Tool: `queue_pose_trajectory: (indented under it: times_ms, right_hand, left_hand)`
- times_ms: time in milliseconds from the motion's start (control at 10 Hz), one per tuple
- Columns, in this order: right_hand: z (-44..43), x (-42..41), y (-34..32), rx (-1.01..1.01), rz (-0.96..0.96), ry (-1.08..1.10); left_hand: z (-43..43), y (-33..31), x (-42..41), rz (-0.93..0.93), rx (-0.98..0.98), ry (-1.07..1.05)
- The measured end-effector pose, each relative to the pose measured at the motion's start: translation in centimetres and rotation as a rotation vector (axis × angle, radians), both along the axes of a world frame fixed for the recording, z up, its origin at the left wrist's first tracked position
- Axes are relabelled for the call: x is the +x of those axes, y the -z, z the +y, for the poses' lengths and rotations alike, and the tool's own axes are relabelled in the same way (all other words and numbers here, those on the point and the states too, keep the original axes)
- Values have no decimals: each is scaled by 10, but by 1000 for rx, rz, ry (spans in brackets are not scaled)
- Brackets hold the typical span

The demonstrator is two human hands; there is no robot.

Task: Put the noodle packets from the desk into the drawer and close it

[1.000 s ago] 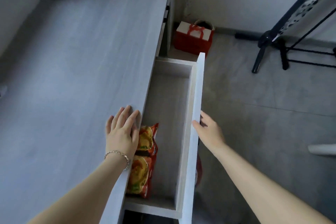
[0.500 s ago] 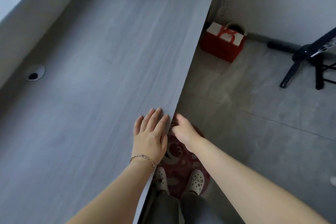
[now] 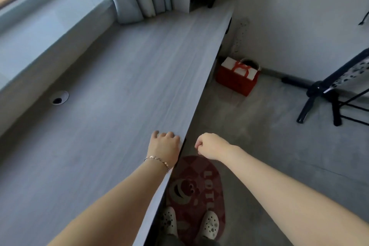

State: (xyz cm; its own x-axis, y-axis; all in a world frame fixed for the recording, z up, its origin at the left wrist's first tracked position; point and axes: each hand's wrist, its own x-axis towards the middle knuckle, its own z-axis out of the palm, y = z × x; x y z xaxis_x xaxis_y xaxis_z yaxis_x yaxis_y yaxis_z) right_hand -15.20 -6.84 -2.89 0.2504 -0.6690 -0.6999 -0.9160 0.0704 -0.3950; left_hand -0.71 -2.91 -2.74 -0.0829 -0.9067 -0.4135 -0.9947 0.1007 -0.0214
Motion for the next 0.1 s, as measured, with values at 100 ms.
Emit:
queue_pose_trajectory:
  times_ms: [100]
  right_hand:
    - [-4, -10, -30, -28, 75, -62]
  left_hand:
    - [-20, -29, -18, -129, 187, 26]
